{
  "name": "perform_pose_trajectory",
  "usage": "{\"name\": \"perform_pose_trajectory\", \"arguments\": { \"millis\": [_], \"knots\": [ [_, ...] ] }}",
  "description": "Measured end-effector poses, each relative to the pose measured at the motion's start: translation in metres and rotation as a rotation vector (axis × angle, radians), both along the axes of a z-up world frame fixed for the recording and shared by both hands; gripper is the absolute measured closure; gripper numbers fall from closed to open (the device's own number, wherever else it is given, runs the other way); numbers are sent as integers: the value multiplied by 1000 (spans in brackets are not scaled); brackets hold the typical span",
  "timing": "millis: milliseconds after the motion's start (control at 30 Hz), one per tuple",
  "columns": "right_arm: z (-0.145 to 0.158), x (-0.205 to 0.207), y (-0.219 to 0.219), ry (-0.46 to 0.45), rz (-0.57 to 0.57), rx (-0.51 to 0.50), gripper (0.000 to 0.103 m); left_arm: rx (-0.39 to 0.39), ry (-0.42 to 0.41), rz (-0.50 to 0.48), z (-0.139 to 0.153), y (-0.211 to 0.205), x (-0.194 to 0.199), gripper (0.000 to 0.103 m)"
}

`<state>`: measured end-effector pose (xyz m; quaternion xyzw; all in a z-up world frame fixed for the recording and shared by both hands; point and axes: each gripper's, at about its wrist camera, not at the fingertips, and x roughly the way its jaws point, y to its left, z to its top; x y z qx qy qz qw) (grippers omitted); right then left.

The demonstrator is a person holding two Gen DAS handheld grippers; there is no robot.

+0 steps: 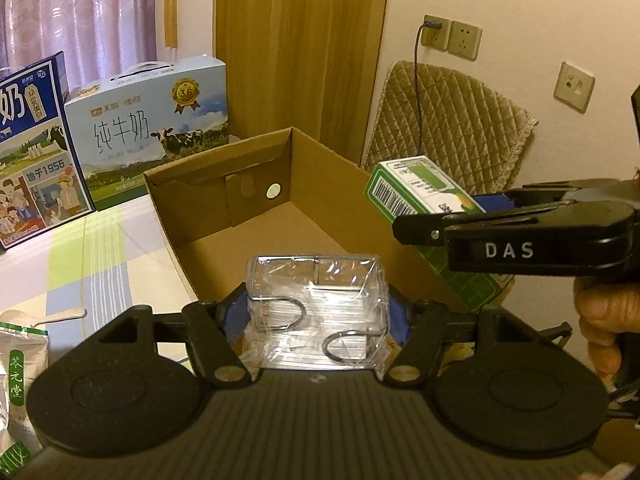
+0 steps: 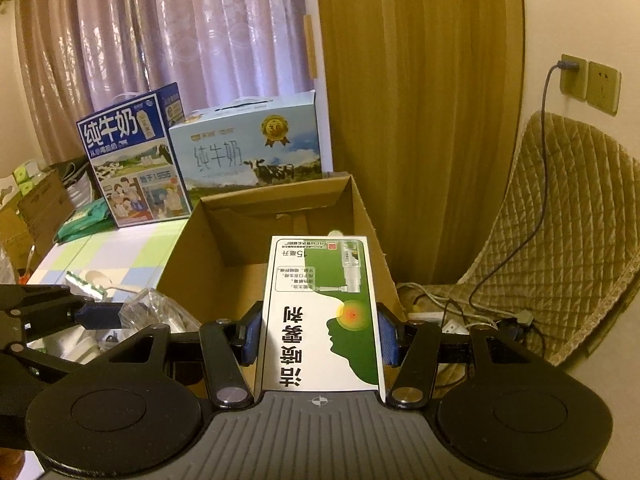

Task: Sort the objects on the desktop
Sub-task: 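Carry both items into the cardboard box and open both tools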

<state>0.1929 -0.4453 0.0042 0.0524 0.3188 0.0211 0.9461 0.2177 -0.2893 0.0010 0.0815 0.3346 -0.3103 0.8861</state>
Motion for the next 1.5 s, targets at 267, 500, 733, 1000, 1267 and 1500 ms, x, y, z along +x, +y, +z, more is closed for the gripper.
{"name": "perform_pose_trajectory", "arguments": {
  "millis": [267, 500, 733, 1000, 1267, 1500],
  "knots": [
    [-2, 0, -1, 5, -2, 9, 50, -10, -17, 8, 5, 11, 0, 37],
    [-2, 0, 2, 9, 6, 17, 50, -30, -29, 48, 13, 35, -5, 37],
    [-3, 9, 11, 17, 17, 20, 50, -37, -18, 77, 11, 51, -9, 36],
    [7, 5, 13, -15, 1, 16, 38, -36, -3, 99, 4, 66, -13, 36],
    [15, -19, 24, 3, -5, 12, 34, -31, -2, 132, 6, 90, -27, 35],
    [19, -45, 49, 30, 19, 2, 28, -27, -5, 160, 14, 114, -46, 33]
  ]
}}
